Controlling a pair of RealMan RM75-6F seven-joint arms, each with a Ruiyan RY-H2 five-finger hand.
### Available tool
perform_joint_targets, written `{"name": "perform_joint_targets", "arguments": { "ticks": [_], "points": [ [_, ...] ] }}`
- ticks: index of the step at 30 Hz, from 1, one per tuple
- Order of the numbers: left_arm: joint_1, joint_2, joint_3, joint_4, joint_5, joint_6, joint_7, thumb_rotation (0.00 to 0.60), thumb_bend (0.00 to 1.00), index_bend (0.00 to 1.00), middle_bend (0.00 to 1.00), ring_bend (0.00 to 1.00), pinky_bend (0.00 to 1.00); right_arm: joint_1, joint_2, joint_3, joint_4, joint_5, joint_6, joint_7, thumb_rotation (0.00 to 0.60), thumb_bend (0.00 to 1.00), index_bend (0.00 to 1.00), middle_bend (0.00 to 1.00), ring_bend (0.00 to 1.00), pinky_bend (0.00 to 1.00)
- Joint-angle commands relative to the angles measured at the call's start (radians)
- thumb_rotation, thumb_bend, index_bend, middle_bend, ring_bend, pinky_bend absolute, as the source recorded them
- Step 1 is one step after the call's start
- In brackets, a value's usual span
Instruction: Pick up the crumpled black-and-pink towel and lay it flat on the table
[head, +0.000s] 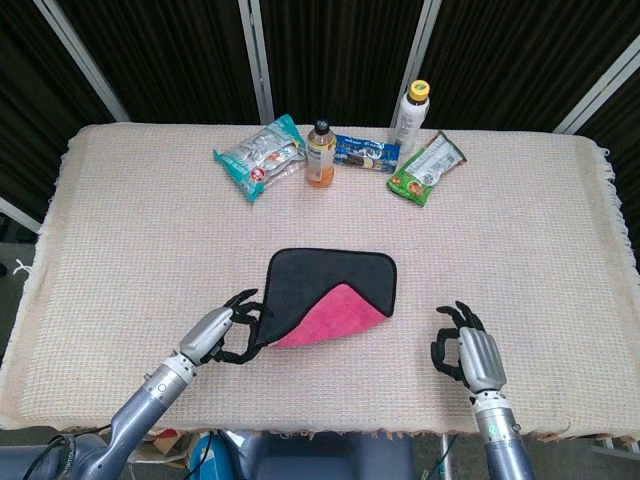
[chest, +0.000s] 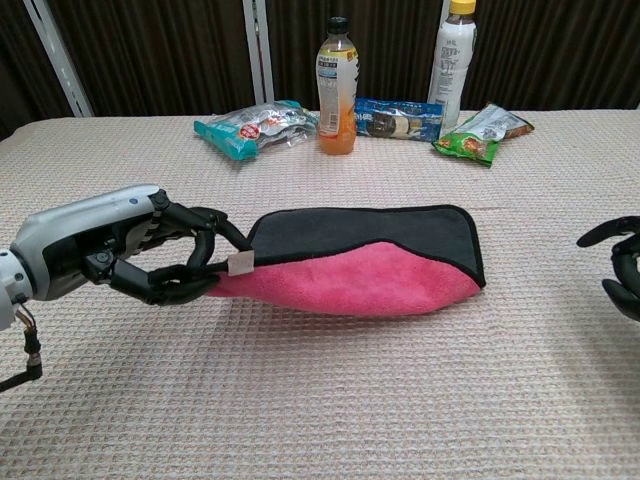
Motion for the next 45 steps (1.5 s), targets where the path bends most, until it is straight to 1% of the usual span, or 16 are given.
{"name": "perform_joint_targets", "arguments": {
  "ticks": [1,5,7,11,14,17,19,22,24,30,32,34,36,39,41,45],
  "points": [
    [-0.007,0.024,0.025,-0.011,0.032,-0.040,-0.025,0.600,0.42,0.54,0.24,0.00,0.05,-0.011,0.008,0.001,0.000,-0.015,0.002,0.017,0.600,0.83,0.26,0.22,0.07,0.11],
    [-0.023,0.059,0.053,-0.021,0.083,-0.086,-0.070,0.600,0.29,0.46,0.19,0.00,0.05,-0.025,0.014,0.006,0.005,-0.027,0.009,0.040,0.600,0.81,0.25,0.22,0.07,0.11],
    [-0.028,0.070,0.063,-0.016,0.108,-0.096,-0.080,0.600,0.25,0.42,0.17,0.00,0.04,-0.031,0.020,0.006,0.007,-0.031,0.008,0.049,0.600,0.79,0.25,0.22,0.07,0.11],
    [-0.042,0.106,0.090,-0.026,0.145,-0.130,-0.112,0.600,0.19,0.32,0.12,0.00,0.03,-0.043,0.033,0.005,0.009,-0.042,0.005,0.066,0.600,0.77,0.25,0.22,0.07,0.11],
    [-0.066,0.133,0.105,-0.028,0.161,-0.181,-0.137,0.600,0.15,0.23,0.08,0.00,0.01,-0.049,0.039,0.005,0.008,-0.052,0.004,0.074,0.600,0.76,0.25,0.22,0.07,0.11],
    [-0.089,0.151,0.112,-0.023,0.171,-0.222,-0.156,0.600,0.13,0.21,0.08,0.00,0.00,-0.054,0.044,0.009,0.007,-0.057,0.003,0.080,0.600,0.74,0.24,0.22,0.07,0.11],
    [-0.093,0.152,0.106,-0.015,0.168,-0.226,-0.179,0.600,0.13,0.20,0.08,0.00,0.00,-0.057,0.047,0.013,0.007,-0.059,0.002,0.087,0.600,0.71,0.25,0.22,0.07,0.11],
    [-0.074,0.155,0.092,-0.016,0.156,-0.187,-0.216,0.600,0.13,0.20,0.09,0.00,0.00,-0.059,0.052,0.020,0.012,-0.060,-0.001,0.094,0.600,0.67,0.24,0.22,0.07,0.11],
    [-0.047,0.153,0.075,-0.009,0.137,-0.138,-0.219,0.600,0.13,0.20,0.09,0.00,0.00,-0.055,0.057,0.030,0.016,-0.053,-0.010,0.093,0.600,0.64,0.25,0.22,0.07,0.11],
    [0.064,0.144,0.036,-0.005,0.073,0.055,-0.099,0.600,0.15,0.20,0.10,0.00,0.00,-0.022,0.085,0.067,0.016,-0.022,-0.068,0.073,0.600,0.62,0.25,0.22,0.07,0.11],
    [0.100,0.152,0.025,-0.017,0.059,0.120,-0.041,0.600,0.15,0.20,0.10,0.00,0.00,0.009,0.100,0.086,0.032,-0.024,-0.111,0.071,0.600,0.62,0.28,0.22,0.07,0.11],
    [0.117,0.163,0.013,-0.010,0.052,0.158,0.008,0.600,0.15,0.20,0.10,0.00,0.00,0.036,0.113,0.101,0.046,-0.024,-0.150,0.068,0.600,0.62,0.30,0.22,0.07,0.11],
    [0.135,0.182,-0.004,0.006,0.046,0.210,0.096,0.600,0.15,0.20,0.10,0.00,0.00,0.077,0.131,0.118,0.063,-0.015,-0.208,0.047,0.600,0.62,0.31,0.22,0.08,0.10],
    [0.170,0.210,-0.027,0.004,0.022,0.285,0.235,0.600,0.15,0.20,0.10,0.00,0.00,0.147,0.142,0.143,0.102,-0.004,-0.283,-0.034,0.600,0.62,0.32,0.22,0.08,0.09],
    [0.191,0.235,-0.036,-0.016,-0.006,0.312,0.304,0.600,0.15,0.20,0.09,0.00,0.00,0.192,0.134,0.157,0.121,0.012,-0.328,-0.090,0.600,0.62,0.35,0.22,0.08,0.09],
    [0.208,0.280,-0.054,-0.061,-0.053,0.322,0.376,0.600,0.15,0.18,0.09,0.00,0.00,0.267,0.108,0.174,0.142,0.040,-0.398,-0.177,0.600,0.62,0.37,0.22,0.08,0.09]
  ]
}}
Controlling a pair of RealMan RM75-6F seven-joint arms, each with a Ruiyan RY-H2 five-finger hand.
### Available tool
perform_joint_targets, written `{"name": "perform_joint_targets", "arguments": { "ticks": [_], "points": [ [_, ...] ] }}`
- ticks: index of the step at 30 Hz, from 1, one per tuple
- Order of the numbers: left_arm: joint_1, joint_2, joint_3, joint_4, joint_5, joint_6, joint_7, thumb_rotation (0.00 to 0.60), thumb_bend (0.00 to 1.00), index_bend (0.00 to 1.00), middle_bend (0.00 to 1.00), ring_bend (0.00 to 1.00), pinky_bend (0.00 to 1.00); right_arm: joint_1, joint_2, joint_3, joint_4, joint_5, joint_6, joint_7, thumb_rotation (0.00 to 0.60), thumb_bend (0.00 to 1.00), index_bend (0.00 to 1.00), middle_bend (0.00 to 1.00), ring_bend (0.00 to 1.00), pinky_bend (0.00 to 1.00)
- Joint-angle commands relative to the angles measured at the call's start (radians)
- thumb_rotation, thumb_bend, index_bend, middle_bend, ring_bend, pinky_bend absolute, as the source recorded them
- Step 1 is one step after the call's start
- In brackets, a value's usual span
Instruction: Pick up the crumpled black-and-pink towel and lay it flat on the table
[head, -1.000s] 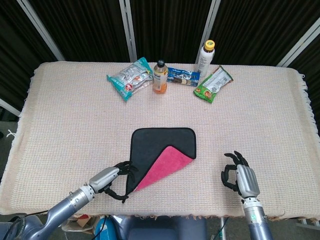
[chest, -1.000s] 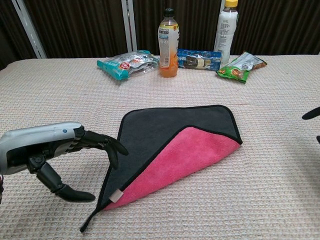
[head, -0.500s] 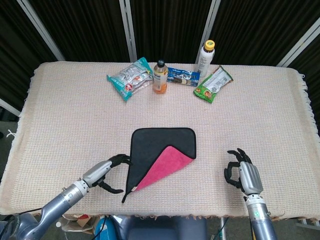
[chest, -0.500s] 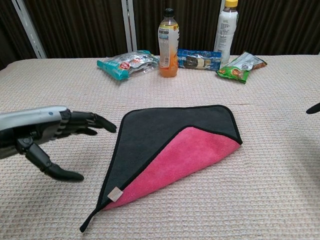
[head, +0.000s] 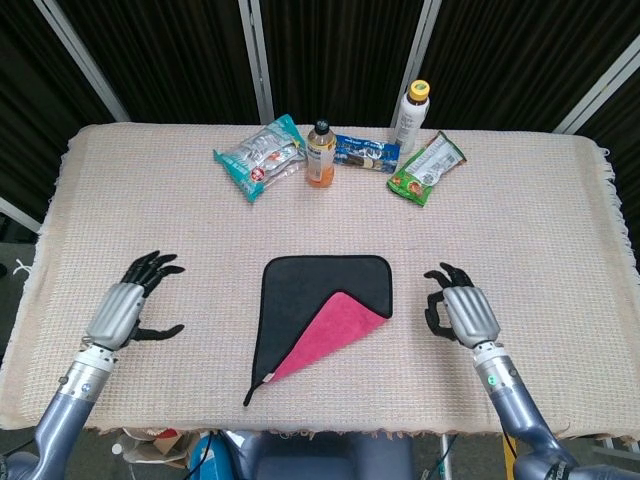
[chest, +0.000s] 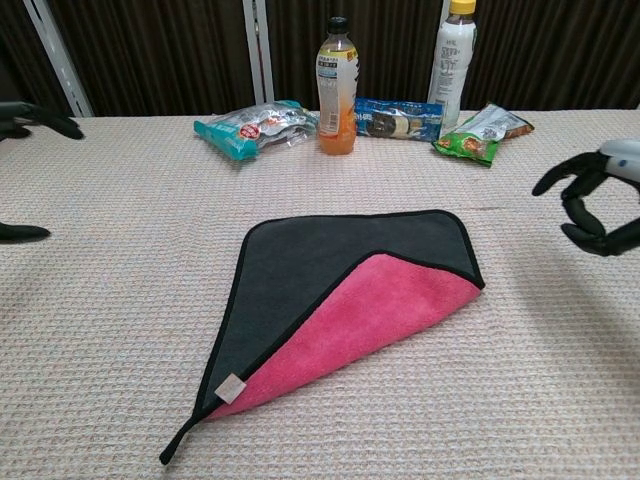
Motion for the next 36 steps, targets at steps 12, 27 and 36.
{"name": "perform_joint_targets", "arguments": {
  "ticks": [12,27,36],
  "points": [
    [0.063,0.082,-0.083,-0.072,-0.101,0.075,0.122,0.600,0.15,0.18,0.09,0.00,0.00,0.250,-0.152,0.037,0.159,0.098,-0.223,-0.231,0.600,0.62,0.38,0.22,0.08,0.09],
    [0.080,0.089,-0.093,-0.078,-0.093,0.046,0.111,0.600,0.15,0.15,0.09,0.00,0.00,0.309,-0.200,0.031,0.204,0.105,-0.215,-0.257,0.600,0.23,0.00,0.05,0.00,0.04],
    [0.088,0.095,-0.103,-0.084,-0.086,0.034,0.090,0.600,0.15,0.12,0.09,0.00,0.00,0.322,-0.171,0.054,0.134,0.180,-0.122,-0.374,0.600,0.14,0.00,0.00,0.00,0.02]
  ]
}}
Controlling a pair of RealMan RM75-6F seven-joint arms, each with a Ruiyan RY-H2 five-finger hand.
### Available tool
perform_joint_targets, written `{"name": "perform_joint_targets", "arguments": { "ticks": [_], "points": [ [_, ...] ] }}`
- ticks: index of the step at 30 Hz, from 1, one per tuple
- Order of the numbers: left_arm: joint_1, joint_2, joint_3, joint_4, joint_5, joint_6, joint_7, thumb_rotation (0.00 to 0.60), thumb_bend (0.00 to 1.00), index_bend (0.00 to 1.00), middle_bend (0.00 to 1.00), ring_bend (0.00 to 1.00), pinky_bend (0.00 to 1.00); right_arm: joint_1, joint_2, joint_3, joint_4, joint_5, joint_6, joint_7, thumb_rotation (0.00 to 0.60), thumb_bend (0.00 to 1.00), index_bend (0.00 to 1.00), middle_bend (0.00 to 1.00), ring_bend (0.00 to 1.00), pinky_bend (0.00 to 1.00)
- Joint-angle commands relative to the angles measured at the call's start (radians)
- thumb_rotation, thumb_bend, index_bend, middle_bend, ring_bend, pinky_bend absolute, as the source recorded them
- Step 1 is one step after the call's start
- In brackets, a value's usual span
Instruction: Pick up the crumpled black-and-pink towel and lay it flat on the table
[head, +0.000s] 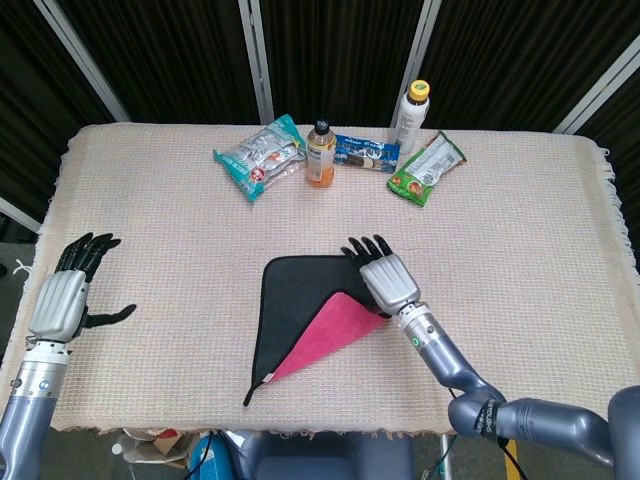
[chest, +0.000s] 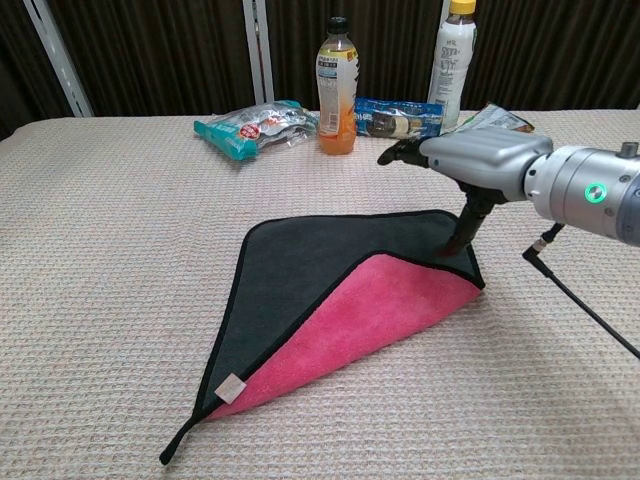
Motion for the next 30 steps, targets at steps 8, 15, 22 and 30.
{"name": "perform_joint_targets", "arguments": {
  "ticks": [8,15,22,30],
  "points": [
    [0.006,0.011,-0.006,-0.017,0.012,-0.017,-0.022,0.600,0.15,0.12,0.09,0.00,0.00,0.037,0.033,-0.033,-0.076,0.051,-0.002,-0.102,0.600,0.17,0.10,0.00,0.00,0.02],
    [0.009,0.011,-0.008,-0.018,0.017,-0.025,-0.025,0.600,0.15,0.12,0.09,0.00,0.00,0.065,-0.007,-0.061,-0.068,0.074,-0.004,-0.152,0.600,0.35,0.21,0.00,0.00,0.02],
    [0.012,0.016,-0.012,-0.020,0.016,-0.033,-0.033,0.600,0.15,0.12,0.09,0.00,0.00,0.083,-0.075,-0.081,-0.025,0.098,0.008,-0.179,0.600,0.38,0.25,0.02,0.00,0.02],
    [0.014,0.019,-0.016,-0.019,0.014,-0.042,-0.042,0.600,0.15,0.12,0.09,0.00,0.00,0.100,-0.119,-0.083,0.018,0.111,0.013,-0.186,0.600,0.39,0.26,0.02,0.00,0.02]
  ]
}}
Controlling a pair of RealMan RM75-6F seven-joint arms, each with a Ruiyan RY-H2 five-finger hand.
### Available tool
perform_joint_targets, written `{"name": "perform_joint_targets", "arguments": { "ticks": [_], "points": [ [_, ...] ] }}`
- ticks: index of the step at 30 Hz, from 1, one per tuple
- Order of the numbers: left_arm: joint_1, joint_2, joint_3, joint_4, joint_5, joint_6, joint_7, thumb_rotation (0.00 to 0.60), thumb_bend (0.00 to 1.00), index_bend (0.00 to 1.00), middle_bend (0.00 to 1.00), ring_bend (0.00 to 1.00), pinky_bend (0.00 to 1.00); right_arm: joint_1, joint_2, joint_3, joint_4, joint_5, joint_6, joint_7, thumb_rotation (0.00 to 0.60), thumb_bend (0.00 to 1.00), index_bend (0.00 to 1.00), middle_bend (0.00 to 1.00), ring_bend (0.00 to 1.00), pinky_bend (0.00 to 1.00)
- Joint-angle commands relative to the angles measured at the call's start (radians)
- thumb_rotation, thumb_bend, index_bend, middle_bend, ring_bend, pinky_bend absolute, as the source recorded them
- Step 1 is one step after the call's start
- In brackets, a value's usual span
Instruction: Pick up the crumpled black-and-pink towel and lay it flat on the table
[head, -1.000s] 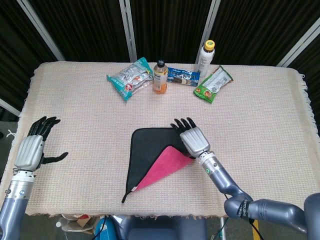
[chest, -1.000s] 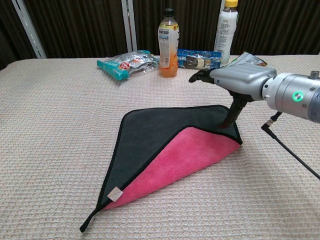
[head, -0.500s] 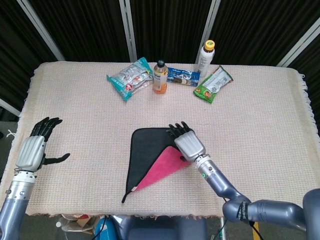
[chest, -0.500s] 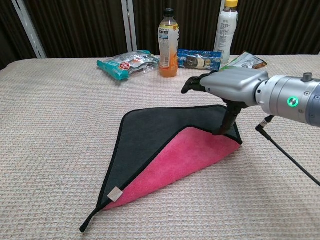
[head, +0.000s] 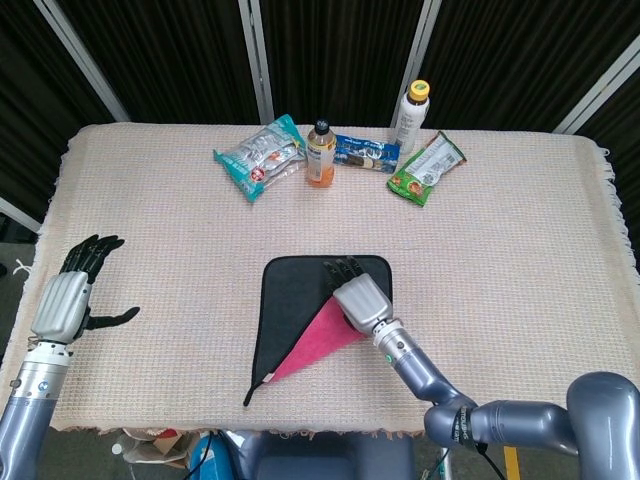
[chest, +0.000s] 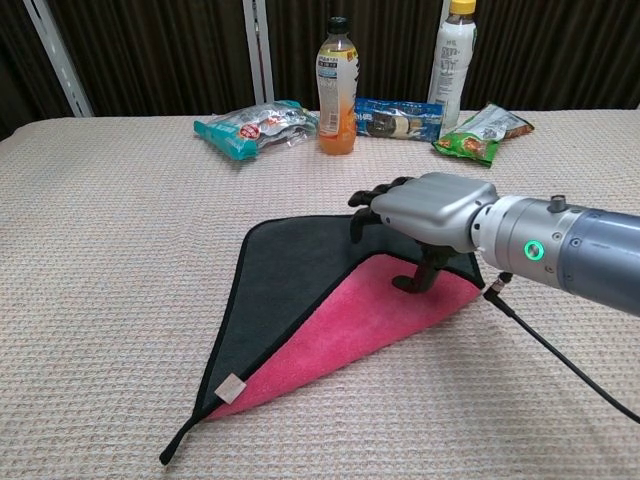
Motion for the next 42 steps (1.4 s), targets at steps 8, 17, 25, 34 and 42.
{"name": "perform_joint_targets", "arguments": {
  "ticks": [8,17,25,34,42],
  "points": [
    [0.000,0.003,-0.004,-0.001,-0.001,-0.011,-0.011,0.600,0.15,0.11,0.09,0.00,0.00,0.039,-0.025,0.001,0.041,0.039,-0.013,-0.055,0.600,0.41,0.26,0.02,0.00,0.02],
    [0.001,0.014,-0.005,-0.009,-0.002,-0.029,-0.030,0.600,0.15,0.11,0.09,0.00,0.00,0.067,-0.029,-0.034,0.037,0.094,0.008,-0.164,0.600,0.43,0.29,0.02,0.00,0.02],
    [0.002,0.021,-0.007,-0.017,-0.002,-0.036,-0.042,0.600,0.15,0.10,0.09,0.00,0.00,0.073,-0.037,-0.046,0.025,0.101,0.035,-0.197,0.600,0.43,0.38,0.05,0.00,0.02],
    [0.004,0.032,-0.007,-0.027,0.001,-0.046,-0.059,0.600,0.15,0.10,0.09,0.00,0.00,0.074,-0.041,-0.062,0.005,0.082,0.086,-0.234,0.600,0.44,0.44,0.09,0.00,0.02],
    [0.007,0.042,-0.007,-0.037,0.009,-0.051,-0.077,0.600,0.15,0.10,0.09,0.00,0.00,0.072,-0.033,-0.068,-0.025,0.060,0.121,-0.253,0.600,0.44,0.52,0.15,0.00,0.02]
  ]
}}
